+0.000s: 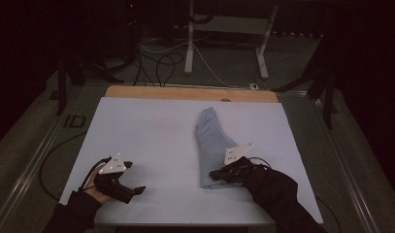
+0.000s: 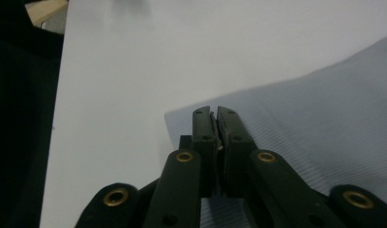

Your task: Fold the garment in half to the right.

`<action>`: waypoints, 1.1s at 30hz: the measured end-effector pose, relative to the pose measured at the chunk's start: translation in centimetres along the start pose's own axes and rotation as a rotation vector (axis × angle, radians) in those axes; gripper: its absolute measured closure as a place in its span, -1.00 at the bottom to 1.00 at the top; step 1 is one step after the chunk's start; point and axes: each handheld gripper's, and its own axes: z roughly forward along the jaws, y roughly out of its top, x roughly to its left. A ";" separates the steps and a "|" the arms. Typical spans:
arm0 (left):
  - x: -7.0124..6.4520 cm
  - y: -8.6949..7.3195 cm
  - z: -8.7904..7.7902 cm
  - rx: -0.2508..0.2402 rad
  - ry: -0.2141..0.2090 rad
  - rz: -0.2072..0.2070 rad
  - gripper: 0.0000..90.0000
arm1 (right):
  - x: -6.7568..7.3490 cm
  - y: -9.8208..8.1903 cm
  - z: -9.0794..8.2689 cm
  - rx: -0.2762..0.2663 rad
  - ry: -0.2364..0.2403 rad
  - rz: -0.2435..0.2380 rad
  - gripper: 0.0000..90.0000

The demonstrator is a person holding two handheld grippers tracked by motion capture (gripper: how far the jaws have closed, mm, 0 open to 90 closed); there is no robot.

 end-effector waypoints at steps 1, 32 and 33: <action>0.0 0.0 0.0 -0.003 0.001 -0.003 -0.99 | 0.0 0.2 -0.2 -0.005 -0.014 0.000 0.81; -0.1 -0.2 -0.2 -0.008 0.009 -0.004 -0.99 | -2.2 -1.3 -3.5 -0.202 -0.164 0.152 -0.80; -0.1 -0.2 -0.2 -0.008 0.010 -0.007 -0.99 | -2.2 -1.6 -3.6 -0.208 -0.167 0.155 -0.80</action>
